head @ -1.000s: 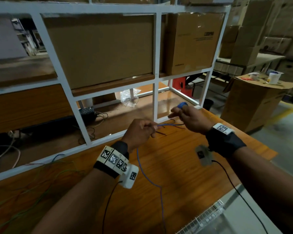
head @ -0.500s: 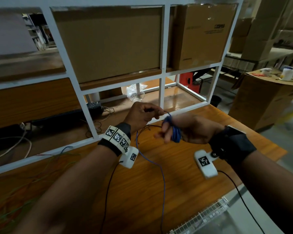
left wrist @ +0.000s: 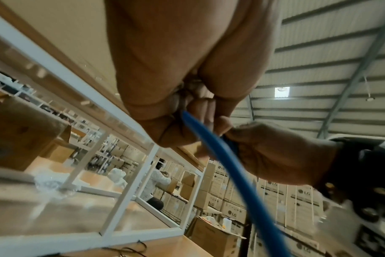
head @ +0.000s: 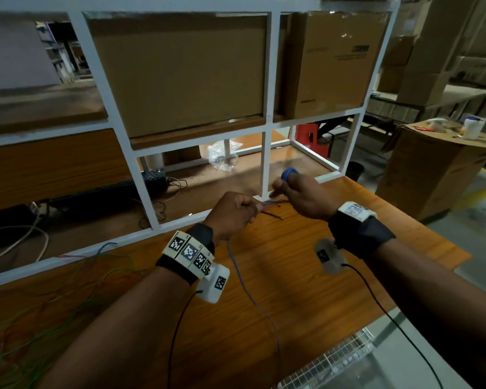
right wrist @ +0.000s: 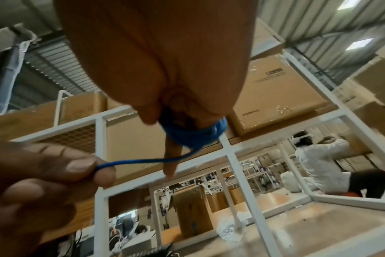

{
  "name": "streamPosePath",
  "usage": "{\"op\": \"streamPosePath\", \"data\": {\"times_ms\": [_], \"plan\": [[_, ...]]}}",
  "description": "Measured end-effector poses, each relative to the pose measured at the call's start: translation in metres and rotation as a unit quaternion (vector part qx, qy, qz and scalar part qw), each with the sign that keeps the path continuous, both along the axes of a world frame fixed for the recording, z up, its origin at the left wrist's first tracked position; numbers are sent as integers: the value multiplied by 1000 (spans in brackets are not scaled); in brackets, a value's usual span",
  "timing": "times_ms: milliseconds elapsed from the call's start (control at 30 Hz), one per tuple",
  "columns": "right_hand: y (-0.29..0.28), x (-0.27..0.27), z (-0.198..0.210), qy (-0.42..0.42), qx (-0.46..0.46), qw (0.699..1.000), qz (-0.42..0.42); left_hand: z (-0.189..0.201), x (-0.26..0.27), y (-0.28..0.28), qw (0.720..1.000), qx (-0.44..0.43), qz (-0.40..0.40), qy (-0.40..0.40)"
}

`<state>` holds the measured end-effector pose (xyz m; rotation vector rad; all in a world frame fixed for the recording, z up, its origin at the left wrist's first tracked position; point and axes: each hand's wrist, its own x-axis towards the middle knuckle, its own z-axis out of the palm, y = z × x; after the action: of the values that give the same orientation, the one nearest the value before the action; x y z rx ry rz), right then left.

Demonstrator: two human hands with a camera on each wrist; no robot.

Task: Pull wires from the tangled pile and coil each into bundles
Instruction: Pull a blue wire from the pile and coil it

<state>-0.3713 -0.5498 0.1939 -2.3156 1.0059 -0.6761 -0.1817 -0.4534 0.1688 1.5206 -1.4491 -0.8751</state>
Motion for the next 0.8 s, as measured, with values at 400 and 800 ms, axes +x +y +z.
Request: {"op": "streamPosePath", "data": {"times_ms": [400,800], "plan": [[26,-15,-5,74,371,862,336,28,18,-9,985,-153,-81,-24],[41,11,27,-540,464,639,292,-4,5,-22,985,-56,-26,163]]}}
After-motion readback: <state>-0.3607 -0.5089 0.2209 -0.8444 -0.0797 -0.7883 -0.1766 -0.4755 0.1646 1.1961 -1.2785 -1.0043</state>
